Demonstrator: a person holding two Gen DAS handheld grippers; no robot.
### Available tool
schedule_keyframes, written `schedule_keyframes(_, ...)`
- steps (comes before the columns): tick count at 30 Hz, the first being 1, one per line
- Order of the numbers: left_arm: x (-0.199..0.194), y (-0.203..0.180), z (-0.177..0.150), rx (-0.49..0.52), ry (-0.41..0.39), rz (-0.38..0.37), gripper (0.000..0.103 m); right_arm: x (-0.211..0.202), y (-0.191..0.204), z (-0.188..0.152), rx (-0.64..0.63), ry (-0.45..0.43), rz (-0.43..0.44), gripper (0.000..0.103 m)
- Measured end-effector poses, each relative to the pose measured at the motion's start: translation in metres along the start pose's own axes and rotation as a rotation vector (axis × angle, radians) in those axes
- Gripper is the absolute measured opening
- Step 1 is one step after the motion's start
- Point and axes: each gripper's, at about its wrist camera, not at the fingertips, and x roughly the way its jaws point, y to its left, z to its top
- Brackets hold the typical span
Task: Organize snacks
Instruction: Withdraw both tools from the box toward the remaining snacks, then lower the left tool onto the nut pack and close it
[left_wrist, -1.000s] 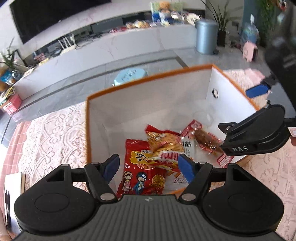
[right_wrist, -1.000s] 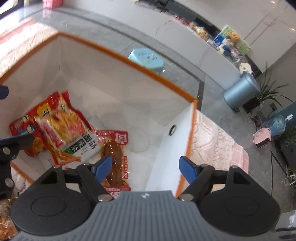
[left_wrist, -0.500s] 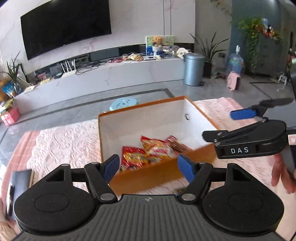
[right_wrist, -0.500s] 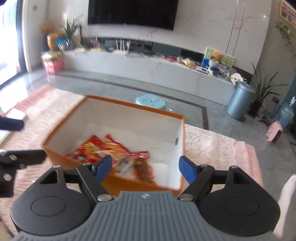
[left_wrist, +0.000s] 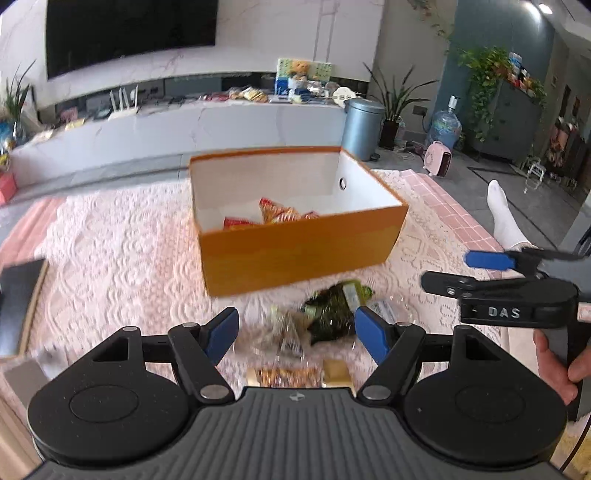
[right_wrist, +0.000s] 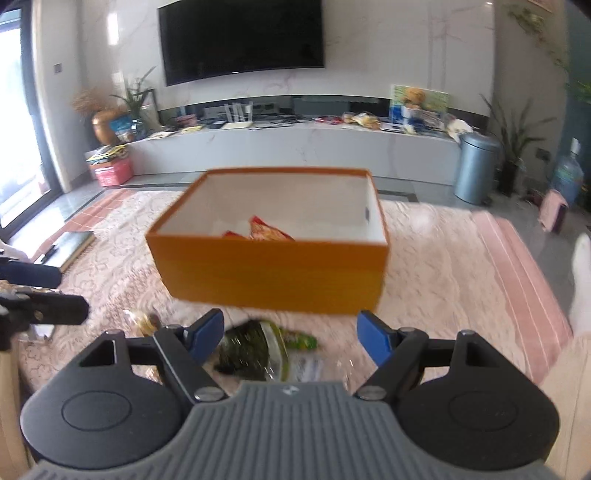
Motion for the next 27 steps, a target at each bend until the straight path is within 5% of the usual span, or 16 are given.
schedule_keyframes(5, 0.016, 0.01, -0.018, -0.029, 0.068, 0.005, 0.084, 0.005, 0.001, -0.035, 0.045, -0.002, -0.045, 0.077)
schedule_keyframes(16, 0.069, 0.011, -0.048, -0.049, 0.258, -0.023, 0.085, 0.045, 0.013, -0.076, 0.012, 0.098, 0.004, 0.069)
schedule_keyframes(27, 0.102, 0.028, -0.067, -0.145, 0.284, -0.031, 0.088, 0.071, 0.019, -0.085, -0.017, 0.121, 0.039, 0.064)
